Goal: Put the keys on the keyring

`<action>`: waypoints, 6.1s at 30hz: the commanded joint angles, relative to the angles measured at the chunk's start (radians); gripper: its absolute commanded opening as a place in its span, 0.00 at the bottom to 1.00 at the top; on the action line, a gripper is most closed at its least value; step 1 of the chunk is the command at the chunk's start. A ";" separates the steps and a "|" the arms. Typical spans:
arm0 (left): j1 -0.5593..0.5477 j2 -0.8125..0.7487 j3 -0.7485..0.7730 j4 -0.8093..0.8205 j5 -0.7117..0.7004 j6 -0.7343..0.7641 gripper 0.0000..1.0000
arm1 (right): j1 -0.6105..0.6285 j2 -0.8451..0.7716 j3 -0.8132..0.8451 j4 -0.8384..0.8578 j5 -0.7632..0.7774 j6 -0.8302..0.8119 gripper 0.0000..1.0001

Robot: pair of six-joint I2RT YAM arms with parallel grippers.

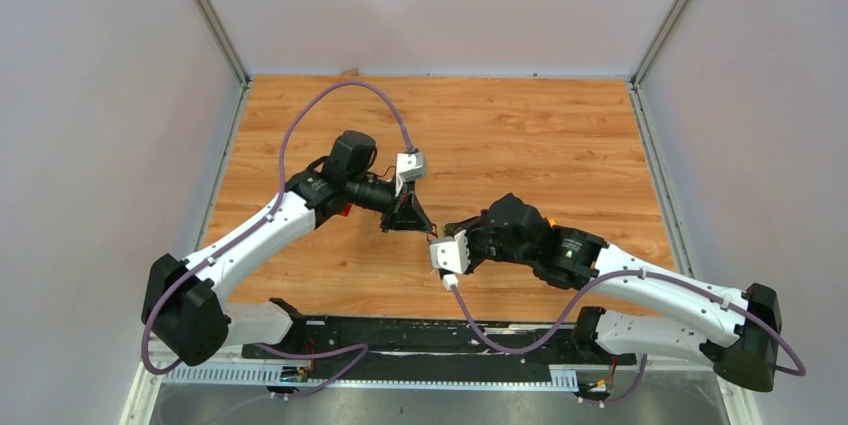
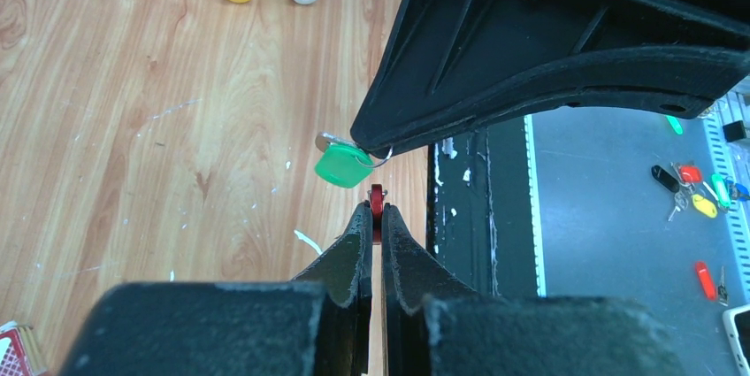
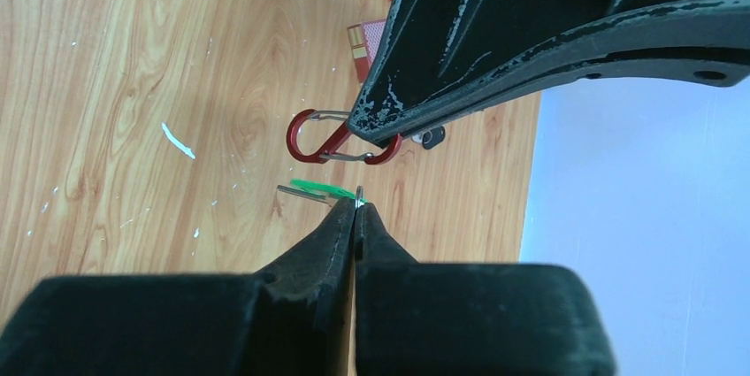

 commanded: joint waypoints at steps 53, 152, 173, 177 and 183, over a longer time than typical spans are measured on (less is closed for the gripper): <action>-0.007 0.002 -0.053 0.122 0.071 -0.042 0.00 | 0.063 0.008 0.001 0.127 -0.019 0.030 0.00; -0.017 -0.002 -0.069 0.102 0.080 0.011 0.00 | 0.081 0.002 -0.018 0.149 0.040 0.011 0.00; -0.023 -0.002 -0.070 0.081 0.084 0.033 0.00 | 0.081 0.002 -0.028 0.167 0.078 -0.016 0.00; -0.023 -0.004 -0.071 0.074 0.085 0.042 0.00 | 0.081 0.000 -0.038 0.177 0.091 -0.027 0.00; -0.024 0.000 -0.071 0.070 0.086 0.049 0.00 | 0.081 -0.002 -0.044 0.189 0.131 -0.038 0.00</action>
